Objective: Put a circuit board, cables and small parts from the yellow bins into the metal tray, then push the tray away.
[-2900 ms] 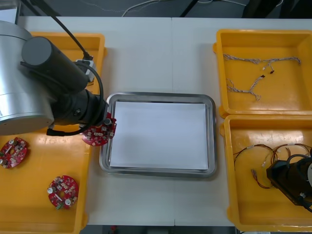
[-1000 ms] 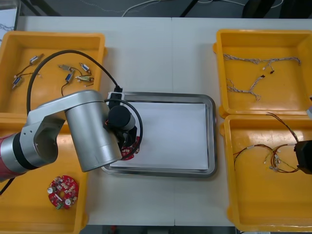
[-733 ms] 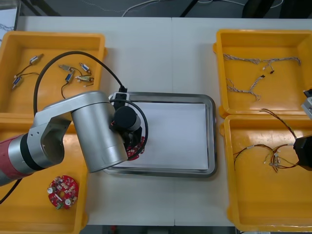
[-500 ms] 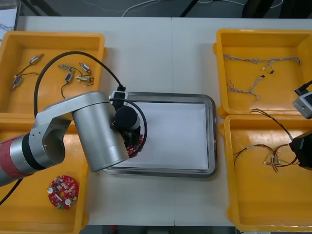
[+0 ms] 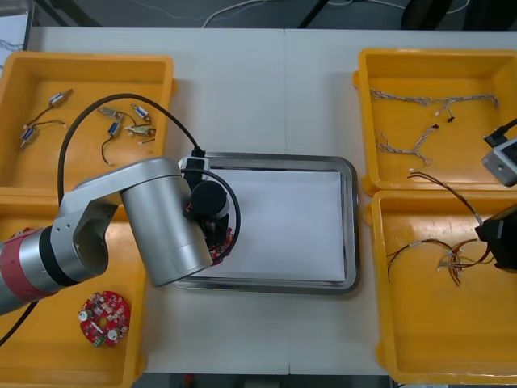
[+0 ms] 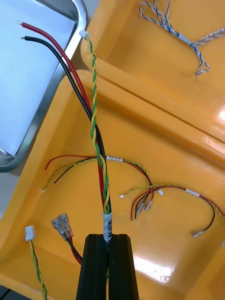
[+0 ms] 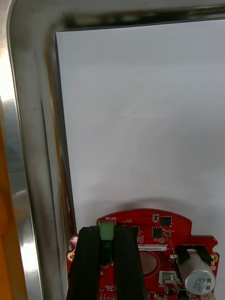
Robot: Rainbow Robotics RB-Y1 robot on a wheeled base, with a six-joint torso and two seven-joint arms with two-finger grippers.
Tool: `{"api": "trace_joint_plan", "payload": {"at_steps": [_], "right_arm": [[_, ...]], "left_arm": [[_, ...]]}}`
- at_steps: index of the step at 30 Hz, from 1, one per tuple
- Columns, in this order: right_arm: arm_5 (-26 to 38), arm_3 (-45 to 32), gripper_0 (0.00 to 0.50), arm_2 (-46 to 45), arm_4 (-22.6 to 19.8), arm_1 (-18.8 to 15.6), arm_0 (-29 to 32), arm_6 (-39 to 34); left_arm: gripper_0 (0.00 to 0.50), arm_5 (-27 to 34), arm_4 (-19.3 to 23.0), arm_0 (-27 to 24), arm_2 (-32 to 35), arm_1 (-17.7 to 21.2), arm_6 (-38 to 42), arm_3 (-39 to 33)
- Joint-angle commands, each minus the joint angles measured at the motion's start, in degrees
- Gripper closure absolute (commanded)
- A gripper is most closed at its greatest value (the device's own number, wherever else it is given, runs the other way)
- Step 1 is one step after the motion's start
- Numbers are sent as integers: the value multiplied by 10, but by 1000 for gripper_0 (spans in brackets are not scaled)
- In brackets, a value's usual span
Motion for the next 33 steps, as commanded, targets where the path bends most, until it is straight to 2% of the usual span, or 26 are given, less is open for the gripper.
{"api": "trace_joint_plan", "payload": {"at_steps": [1, 2, 4, 5, 7, 10, 15, 20, 27, 33], "right_arm": [[2, -17, 500, -2, -8, -21, -32, 21], [2, -17, 500, -2, -7, -21, -32, 22], [2, -17, 500, 4, -7, -22, -35, 21], [2, -17, 500, 4, -6, -21, -36, 21], [2, -17, 500, 12, -2, -22, -39, 21], [2, -17, 500, 24, 5, -21, -46, 21], [2, -17, 500, 46, 5, -21, -62, 23], [2, -17, 500, 63, 2, -21, -78, 22], [2, -17, 500, 90, -5, -21, -98, 23], [2, -17, 500, 150, 15, -21, -136, 24]], "left_arm": [[482, 3, -9, 6, -13, -14, -36, -3], [455, 3, -9, 6, -13, -14, -35, -3], [363, 2, -11, 6, -13, -15, -34, -3], [345, 1, -11, 6, -13, -15, -34, -3], [234, -1, -11, 7, -13, -16, -33, -3], [106, -4, -11, 6, -13, -16, -32, -3], [25, -5, -18, 6, -13, -13, -32, -15], [12, -4, -16, 6, 5, 0, -33, -50], [0, 5, 29, -14, 46, 24, -32, -101], [0, 27, 85, -28, 99, 64, -43, -141]]}}
